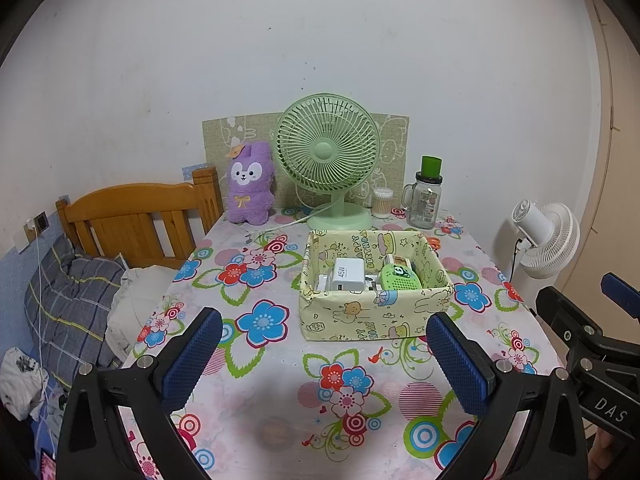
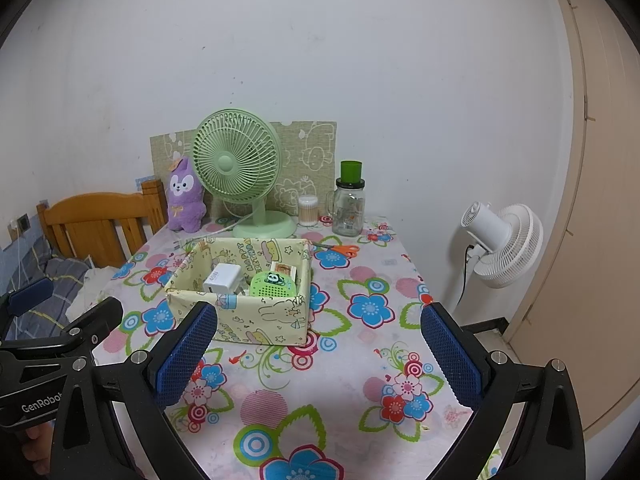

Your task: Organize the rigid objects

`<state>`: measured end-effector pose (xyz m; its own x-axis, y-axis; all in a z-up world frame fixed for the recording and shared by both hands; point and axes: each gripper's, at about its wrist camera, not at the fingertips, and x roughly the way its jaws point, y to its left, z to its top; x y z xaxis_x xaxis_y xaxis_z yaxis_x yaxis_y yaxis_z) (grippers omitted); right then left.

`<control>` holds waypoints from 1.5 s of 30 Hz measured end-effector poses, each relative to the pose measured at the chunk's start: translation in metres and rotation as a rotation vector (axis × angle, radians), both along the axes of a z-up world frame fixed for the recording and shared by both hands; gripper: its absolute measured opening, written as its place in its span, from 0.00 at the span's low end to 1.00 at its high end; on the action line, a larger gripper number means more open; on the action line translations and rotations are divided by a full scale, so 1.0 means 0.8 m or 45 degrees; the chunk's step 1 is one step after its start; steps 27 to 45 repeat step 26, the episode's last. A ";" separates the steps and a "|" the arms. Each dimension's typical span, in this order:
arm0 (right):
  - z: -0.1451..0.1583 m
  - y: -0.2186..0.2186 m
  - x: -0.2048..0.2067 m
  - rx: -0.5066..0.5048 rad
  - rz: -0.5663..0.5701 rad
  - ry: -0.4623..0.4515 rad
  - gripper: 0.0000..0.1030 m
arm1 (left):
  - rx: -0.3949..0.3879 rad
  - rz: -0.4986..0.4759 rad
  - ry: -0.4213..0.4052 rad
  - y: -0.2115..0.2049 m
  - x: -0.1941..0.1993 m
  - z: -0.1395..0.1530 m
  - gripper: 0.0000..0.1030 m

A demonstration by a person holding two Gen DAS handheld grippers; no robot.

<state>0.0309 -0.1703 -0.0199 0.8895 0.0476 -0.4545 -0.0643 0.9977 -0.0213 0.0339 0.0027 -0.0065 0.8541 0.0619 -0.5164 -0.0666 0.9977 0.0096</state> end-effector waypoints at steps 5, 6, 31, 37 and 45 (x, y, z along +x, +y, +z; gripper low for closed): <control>0.000 0.001 -0.002 0.003 0.006 0.002 1.00 | 0.000 -0.001 0.000 0.001 0.000 0.000 1.00; 0.000 0.001 -0.002 0.002 0.006 0.003 1.00 | 0.000 0.000 0.001 0.001 0.000 0.000 1.00; 0.003 -0.004 -0.006 0.015 0.010 0.001 1.00 | -0.006 -0.002 -0.006 0.000 -0.006 0.003 1.00; 0.003 -0.004 -0.006 0.015 0.010 0.001 1.00 | -0.006 -0.002 -0.006 0.000 -0.006 0.003 1.00; 0.003 -0.004 -0.006 0.015 0.010 0.001 1.00 | -0.006 -0.002 -0.006 0.000 -0.006 0.003 1.00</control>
